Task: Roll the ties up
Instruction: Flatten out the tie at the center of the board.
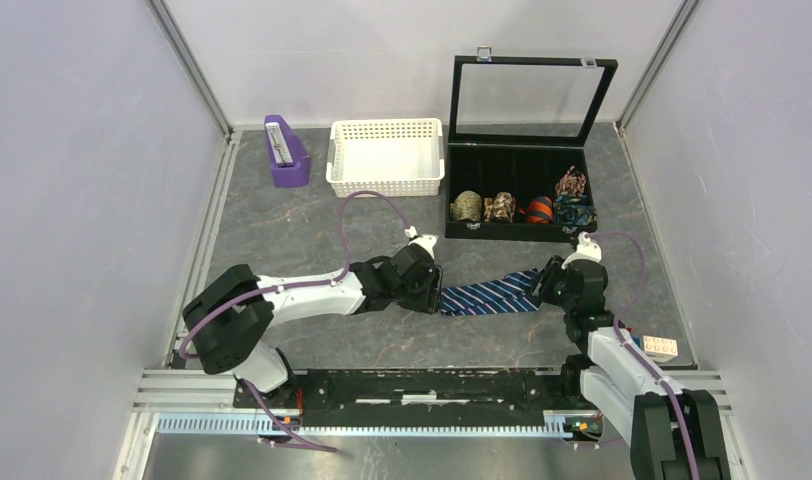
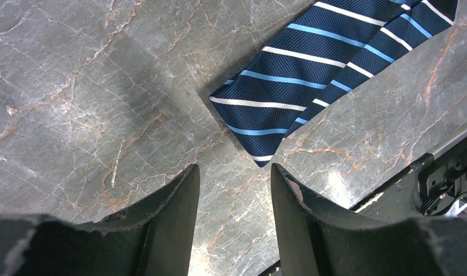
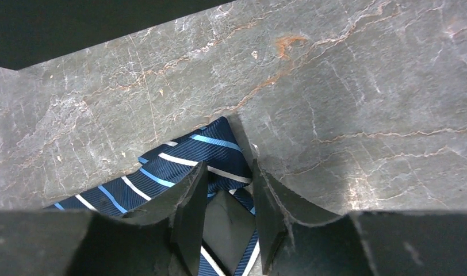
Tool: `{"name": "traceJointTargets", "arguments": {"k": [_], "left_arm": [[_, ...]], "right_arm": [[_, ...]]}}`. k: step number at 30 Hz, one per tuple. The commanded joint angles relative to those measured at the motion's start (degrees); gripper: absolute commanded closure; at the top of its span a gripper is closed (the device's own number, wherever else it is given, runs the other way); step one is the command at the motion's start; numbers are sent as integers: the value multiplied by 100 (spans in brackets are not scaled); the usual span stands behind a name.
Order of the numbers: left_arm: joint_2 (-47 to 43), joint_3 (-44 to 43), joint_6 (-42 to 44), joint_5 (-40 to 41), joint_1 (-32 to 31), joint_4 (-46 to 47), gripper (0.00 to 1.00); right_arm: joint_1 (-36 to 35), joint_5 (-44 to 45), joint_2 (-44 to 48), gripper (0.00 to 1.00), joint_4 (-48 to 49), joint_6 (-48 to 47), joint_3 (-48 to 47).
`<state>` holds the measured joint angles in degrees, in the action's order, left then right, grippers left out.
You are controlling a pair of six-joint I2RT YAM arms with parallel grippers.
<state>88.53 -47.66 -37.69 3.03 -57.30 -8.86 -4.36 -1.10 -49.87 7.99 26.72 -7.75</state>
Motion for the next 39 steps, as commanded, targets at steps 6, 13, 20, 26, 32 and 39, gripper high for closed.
{"name": "traceJointTargets", "arguments": {"k": [6,13,20,26,32,39], "left_arm": [[-125,37,-179,11,-26,80,45],[-353,46,-162,103,-26,-111,46],[-1277,31,49,557,-26,-805,46],[-2203,16,208,1128,-23,-1548,44],[-3145,-100,227,1798,-20,-2412,41],[-4135,-243,254,2375,-18,-3332,39]], "right_arm": [[85,-518,-143,78,561,15,192],[107,-468,-71,100,217,-147,-90],[98,-386,487,100,-1189,-433,-1239],[-106,-400,734,100,-1999,-465,-2154],[-997,-34,819,100,-2299,-44,-2888],[-2831,787,353,100,-1869,856,-3379]]}}
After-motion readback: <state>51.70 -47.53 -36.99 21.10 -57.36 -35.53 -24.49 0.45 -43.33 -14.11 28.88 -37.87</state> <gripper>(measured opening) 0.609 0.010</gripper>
